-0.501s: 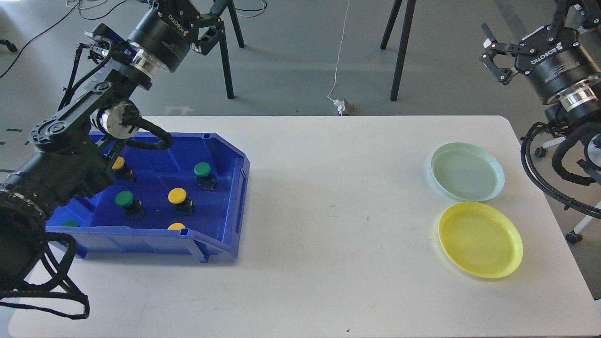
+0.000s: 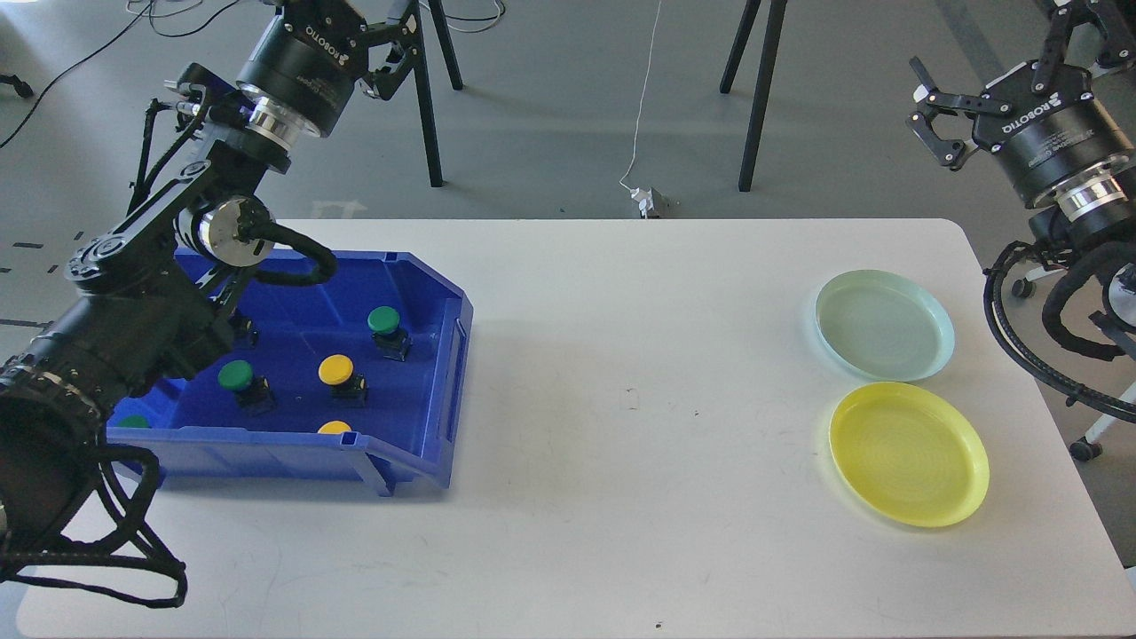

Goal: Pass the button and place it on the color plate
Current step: 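Move the left gripper down into the blue bin toward the buttons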

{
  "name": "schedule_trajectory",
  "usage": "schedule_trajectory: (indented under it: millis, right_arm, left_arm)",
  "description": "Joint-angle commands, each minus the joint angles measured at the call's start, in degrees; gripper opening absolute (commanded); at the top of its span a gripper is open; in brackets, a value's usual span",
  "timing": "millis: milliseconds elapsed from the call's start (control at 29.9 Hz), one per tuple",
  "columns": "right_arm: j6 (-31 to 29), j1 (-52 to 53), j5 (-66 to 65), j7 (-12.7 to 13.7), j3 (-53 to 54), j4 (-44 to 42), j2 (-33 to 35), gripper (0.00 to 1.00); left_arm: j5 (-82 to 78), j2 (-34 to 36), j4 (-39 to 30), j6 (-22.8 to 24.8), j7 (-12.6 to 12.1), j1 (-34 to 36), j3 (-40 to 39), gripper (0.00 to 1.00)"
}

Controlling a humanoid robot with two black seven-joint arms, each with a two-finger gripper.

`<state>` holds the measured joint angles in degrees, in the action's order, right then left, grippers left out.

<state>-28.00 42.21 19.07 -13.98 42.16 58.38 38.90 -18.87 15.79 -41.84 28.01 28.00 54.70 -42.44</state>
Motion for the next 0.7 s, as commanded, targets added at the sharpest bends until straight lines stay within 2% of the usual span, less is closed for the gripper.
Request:
schedule_trajectory:
  millis: [0, 167, 401, 668]
  right_arm:
    - [0.00, -0.20, 0.00, -0.09, -0.06, 0.07, 0.03, 0.99]
    - [0.00, -0.20, 0.00, -0.09, 0.03, 0.07, -0.05, 0.99]
    - [0.00, -0.29, -0.09, -0.17, -0.23, -0.20, 0.03, 0.99]
    - [0.00, -2.31, -0.09, -0.35, -0.06, -0.37, 0.39, 0.99]
  left_arm:
    - [-0.65, -0.23, -7.09, -0.01, 0.00, -1.61, -1.51, 1.00]
    - [-4.94, 2.92, -15.89, -0.01, 0.00, -2.67, -0.20, 1.00]
    - [-21.36, 16.62, -26.79, -0.01, 0.00, -1.71, 12.27, 1.00]
    - [-50.62, 28.67, -28.03, -0.01, 0.00, 12.16, 35.19, 1.00]
